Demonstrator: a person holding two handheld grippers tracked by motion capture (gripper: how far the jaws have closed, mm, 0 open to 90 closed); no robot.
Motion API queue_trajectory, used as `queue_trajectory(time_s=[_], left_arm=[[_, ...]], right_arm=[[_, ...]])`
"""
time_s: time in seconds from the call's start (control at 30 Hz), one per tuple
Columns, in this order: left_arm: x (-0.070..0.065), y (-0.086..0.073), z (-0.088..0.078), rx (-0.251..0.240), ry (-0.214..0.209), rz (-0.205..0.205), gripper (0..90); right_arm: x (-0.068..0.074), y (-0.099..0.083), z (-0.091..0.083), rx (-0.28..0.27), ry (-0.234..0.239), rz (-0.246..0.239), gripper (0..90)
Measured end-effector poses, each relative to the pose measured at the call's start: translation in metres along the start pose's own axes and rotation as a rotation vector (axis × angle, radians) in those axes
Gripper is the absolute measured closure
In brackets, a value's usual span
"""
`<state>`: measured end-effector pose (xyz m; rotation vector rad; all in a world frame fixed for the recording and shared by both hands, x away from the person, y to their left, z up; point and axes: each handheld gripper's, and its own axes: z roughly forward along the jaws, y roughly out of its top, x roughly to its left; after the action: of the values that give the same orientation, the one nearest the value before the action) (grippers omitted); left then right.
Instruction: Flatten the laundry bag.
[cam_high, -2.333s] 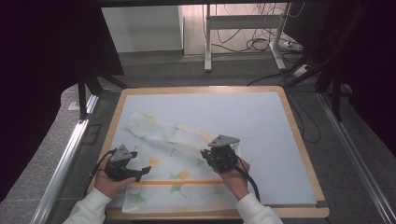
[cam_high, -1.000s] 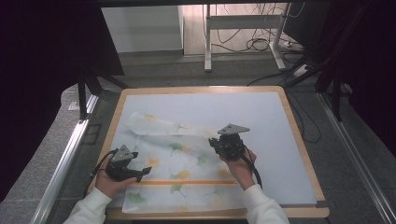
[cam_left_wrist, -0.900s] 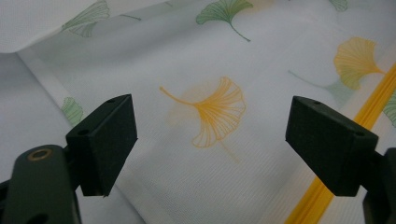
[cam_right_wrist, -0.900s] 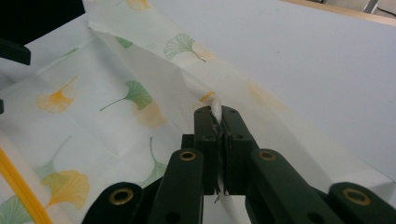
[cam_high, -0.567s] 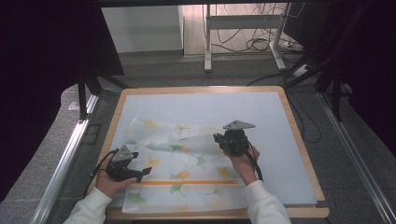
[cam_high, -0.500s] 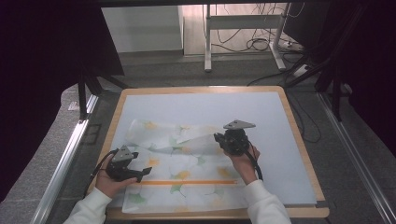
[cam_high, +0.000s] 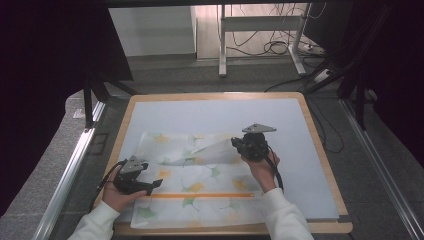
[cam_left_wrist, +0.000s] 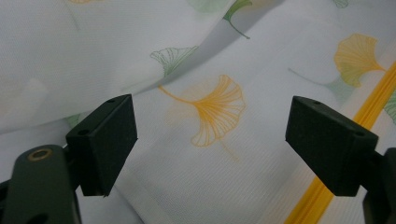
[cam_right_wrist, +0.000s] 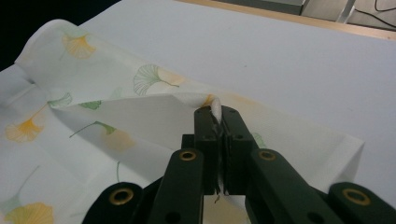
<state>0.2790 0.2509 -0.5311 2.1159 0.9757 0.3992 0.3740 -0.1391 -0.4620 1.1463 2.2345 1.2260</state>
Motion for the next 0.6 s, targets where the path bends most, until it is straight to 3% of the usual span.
queue_trajectory(time_s=[0.6], left_arm=[[0.0, 0.0, 0.0, 0.004, -0.001, 0.004, 16.5]], right_arm=[[-0.019, 0.01, 0.006, -0.013, -0.022, 0.034, 85.6]])
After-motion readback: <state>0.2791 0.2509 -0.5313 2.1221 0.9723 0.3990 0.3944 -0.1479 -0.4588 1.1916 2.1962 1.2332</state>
